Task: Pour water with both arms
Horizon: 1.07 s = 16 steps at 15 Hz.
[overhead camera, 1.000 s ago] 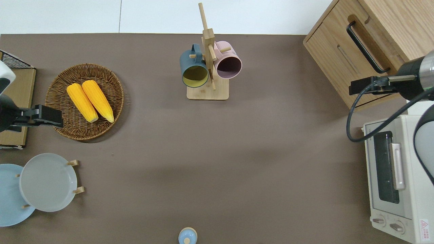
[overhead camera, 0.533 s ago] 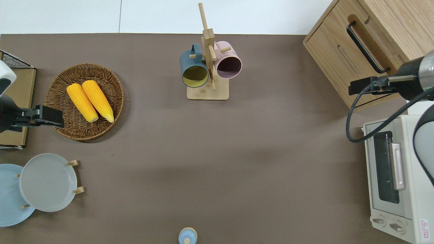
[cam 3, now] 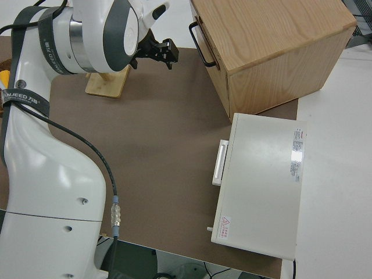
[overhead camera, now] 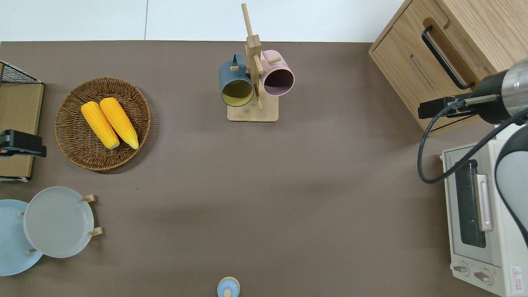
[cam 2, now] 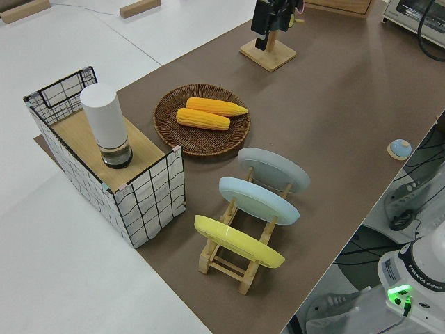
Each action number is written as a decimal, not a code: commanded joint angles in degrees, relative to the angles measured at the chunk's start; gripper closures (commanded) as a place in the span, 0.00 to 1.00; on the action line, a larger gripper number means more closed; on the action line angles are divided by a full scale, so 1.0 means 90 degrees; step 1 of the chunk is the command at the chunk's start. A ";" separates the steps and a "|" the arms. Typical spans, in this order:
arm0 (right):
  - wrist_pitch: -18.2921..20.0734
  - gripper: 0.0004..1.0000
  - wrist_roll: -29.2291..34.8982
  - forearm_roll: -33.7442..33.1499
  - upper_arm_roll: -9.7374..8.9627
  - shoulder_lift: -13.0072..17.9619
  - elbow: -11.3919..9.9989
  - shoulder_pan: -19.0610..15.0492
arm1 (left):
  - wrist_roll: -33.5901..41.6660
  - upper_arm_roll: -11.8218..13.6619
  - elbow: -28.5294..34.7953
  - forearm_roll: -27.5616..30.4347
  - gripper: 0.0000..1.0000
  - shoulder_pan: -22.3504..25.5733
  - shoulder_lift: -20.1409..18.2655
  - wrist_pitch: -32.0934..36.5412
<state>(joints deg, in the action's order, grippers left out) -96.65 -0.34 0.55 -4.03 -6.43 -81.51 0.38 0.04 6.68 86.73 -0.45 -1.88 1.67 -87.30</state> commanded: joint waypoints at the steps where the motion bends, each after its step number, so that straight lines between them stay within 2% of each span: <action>1: -0.0091 0.01 -0.0246 0.0047 -0.0245 -0.0095 -0.0103 -0.0032 | 0.0823 0.0682 0.0060 0.0060 0.00 0.0003 -0.0049 -0.0095; 3: -0.0150 0.01 -0.0294 0.0037 -0.0391 -0.0300 -0.0104 -0.0032 | 0.1438 0.1034 0.0060 0.0079 0.00 0.0013 -0.0039 -0.0154; 5: -0.0403 0.01 -0.0402 0.0018 -0.0538 -0.0554 -0.0104 -0.0022 | 0.1946 0.1453 0.0060 0.0099 0.00 0.0003 -0.0039 -0.0319; 9: -0.0872 0.01 -0.0392 -0.0012 -0.0889 -0.0984 -0.0104 -0.0022 | 0.2807 0.2001 0.0060 0.0244 0.00 0.0139 0.0058 -0.0671; 11: -0.0999 0.01 -0.0373 -0.0012 -0.1036 -0.1121 -0.0104 0.0007 | 0.3284 0.2041 0.0060 0.0663 0.00 0.0567 0.0136 -0.0817; 13: -0.1232 0.01 -0.0344 -0.0080 -0.1046 -0.1296 -0.0104 0.0308 | 0.3958 0.2041 0.0060 0.0704 0.00 0.0900 0.0292 -0.1051; 16: -0.1711 0.01 -0.0363 -0.0119 -0.1066 -0.1599 -0.0104 0.0476 | 0.4583 0.2041 0.0099 0.1405 0.00 0.1506 0.0682 -0.1948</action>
<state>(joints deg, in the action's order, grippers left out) -108.91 -2.46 0.28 -13.31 -18.85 -82.61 4.46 36.53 25.08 87.17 7.98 8.87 5.18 -99.81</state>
